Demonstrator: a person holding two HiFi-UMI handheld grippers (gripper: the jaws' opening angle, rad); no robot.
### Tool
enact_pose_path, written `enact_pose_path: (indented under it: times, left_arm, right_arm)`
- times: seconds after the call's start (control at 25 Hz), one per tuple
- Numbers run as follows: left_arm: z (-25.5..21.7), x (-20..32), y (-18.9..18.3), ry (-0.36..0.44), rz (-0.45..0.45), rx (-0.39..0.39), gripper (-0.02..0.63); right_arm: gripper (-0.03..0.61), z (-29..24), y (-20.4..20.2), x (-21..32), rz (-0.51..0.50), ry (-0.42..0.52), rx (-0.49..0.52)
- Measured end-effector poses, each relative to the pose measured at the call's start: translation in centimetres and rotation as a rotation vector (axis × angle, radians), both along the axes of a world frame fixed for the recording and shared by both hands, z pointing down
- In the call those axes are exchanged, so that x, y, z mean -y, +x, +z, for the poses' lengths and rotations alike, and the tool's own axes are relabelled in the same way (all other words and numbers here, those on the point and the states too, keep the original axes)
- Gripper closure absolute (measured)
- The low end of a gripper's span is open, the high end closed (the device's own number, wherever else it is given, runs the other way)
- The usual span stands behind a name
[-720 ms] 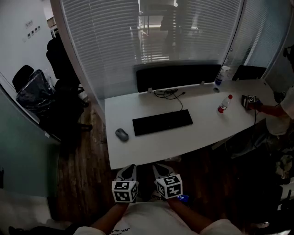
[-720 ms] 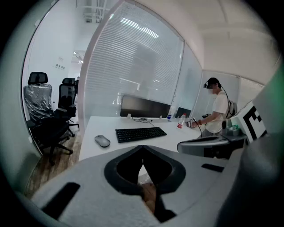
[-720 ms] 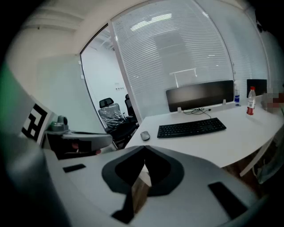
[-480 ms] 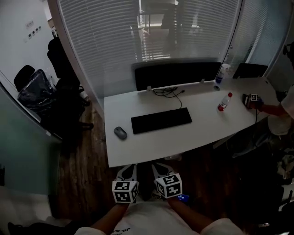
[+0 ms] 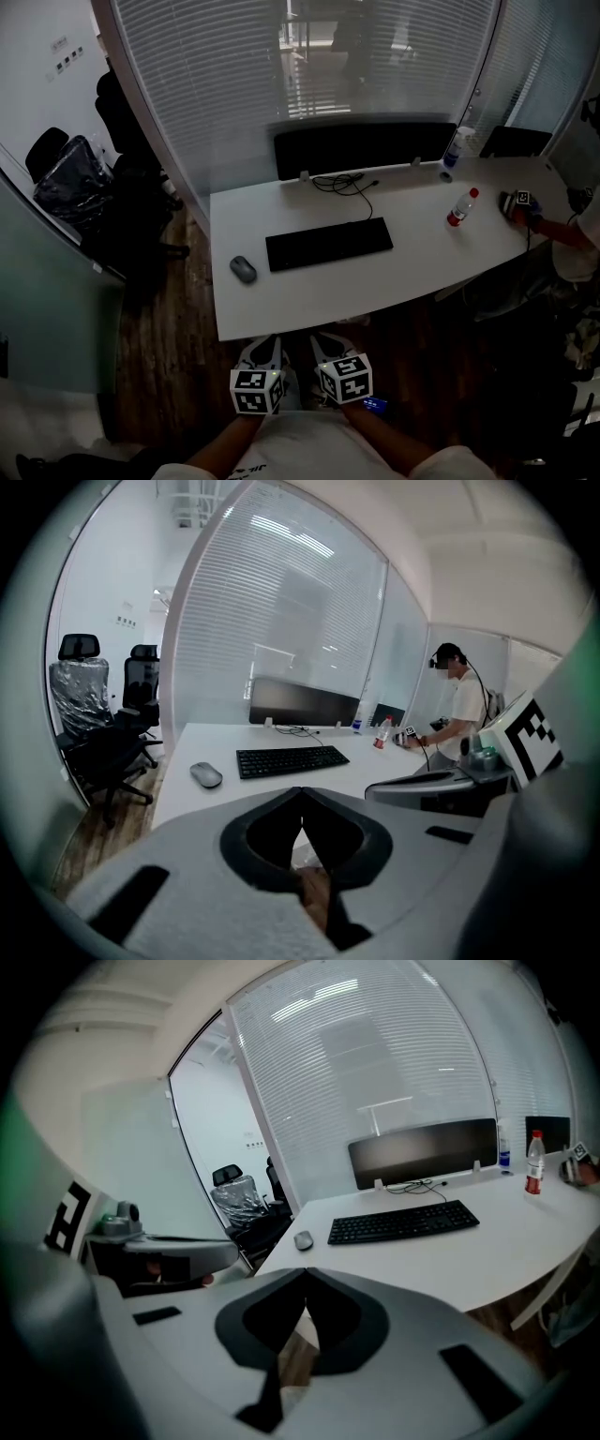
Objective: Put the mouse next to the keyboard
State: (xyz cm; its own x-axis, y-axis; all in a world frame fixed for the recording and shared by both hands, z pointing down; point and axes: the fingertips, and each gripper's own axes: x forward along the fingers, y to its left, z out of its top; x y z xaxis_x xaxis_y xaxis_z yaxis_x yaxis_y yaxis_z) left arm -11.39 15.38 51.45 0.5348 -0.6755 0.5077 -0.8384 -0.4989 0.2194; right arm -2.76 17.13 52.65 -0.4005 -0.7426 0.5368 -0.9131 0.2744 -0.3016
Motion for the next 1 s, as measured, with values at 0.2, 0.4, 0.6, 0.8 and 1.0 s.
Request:
enact_pose_path:
  times: [0.2,0.4,0.6,0.8,1.0]
  left_arm:
    - [0.5,3.0,0.0,-0.011,0.008,-0.013,0.608]
    - [0.2,8.0,-0.5,-0.002,0.029,-0.027,0.607]
    - [-0.3,13.1,-0.9,0.008,0.066,-0.037,0.607]
    - [-0.5,16.9,-2.4,0.001,0.069,-0.048,0.609]
    - [-0.2,18.1,-2.4,-0.011,0.076,-0.058,0.607]
  right_arm:
    - [0.574,0.4,0.1,2.8,0.017,-0.008,-0.007]
    - [0.574,0.0,-0.4,7.5,0.038,-0.003,-0.021]
    - [0.574,-0.8,-1.3,12.9,0.051,0.018,-0.03]
    - [0.574,-1.5,-2.9,16.3,0.042,0.032,-0.043]
    - [0.574,-1.0,-3.5,17.3,0.023,0.011,-0.079]
